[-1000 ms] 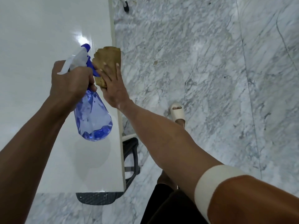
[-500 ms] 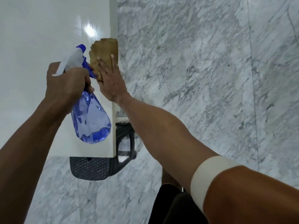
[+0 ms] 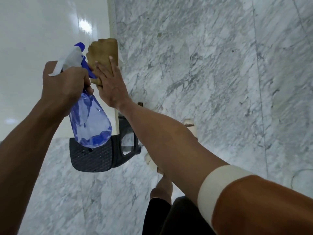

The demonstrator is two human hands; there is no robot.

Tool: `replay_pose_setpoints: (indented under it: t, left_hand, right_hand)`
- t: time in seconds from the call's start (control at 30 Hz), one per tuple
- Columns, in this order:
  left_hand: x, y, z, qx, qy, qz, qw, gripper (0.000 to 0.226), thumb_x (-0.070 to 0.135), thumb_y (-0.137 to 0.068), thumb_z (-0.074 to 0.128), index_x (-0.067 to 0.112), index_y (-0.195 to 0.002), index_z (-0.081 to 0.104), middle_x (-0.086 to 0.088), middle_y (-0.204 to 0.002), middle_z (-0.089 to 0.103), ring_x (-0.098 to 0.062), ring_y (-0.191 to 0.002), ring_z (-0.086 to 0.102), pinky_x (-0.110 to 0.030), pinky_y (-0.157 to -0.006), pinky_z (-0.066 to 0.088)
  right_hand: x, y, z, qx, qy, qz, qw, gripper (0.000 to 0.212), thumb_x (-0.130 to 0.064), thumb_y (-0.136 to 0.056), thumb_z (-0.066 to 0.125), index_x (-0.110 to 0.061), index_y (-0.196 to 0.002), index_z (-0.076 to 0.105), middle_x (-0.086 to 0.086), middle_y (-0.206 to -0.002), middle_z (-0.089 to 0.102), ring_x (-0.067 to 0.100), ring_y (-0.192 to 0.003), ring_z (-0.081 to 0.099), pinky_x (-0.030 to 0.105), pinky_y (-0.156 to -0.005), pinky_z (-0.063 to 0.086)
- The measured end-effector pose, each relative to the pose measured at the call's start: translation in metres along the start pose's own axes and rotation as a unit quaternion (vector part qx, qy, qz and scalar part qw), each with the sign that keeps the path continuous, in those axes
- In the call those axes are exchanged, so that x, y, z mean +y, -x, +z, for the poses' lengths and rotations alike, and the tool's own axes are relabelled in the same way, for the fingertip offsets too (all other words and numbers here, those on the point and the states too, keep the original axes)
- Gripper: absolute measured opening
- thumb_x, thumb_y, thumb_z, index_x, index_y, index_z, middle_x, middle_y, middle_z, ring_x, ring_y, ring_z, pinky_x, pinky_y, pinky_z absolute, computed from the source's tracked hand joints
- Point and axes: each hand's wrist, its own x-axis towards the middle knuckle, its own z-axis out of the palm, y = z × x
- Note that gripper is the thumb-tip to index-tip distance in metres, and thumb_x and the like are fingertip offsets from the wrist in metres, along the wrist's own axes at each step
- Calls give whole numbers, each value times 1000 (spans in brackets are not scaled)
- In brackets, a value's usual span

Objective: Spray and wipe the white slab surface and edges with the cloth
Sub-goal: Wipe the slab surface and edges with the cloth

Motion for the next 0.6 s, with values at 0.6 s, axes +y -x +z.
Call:
replay_pose_setpoints:
  t: [0.6]
  left_hand:
    - [-66, 77, -11, -17, -30, 60, 998, 18, -3, -76, 54, 7, -86, 64, -15, -91, 66, -17, -57, 59, -20, -51, 57]
  right_hand:
    - [-54, 144, 27, 23, -98, -4, 995, 55, -32, -98, 37, -10, -149, 43, 5, -159, 36, 35, -154, 3, 51, -121, 15]
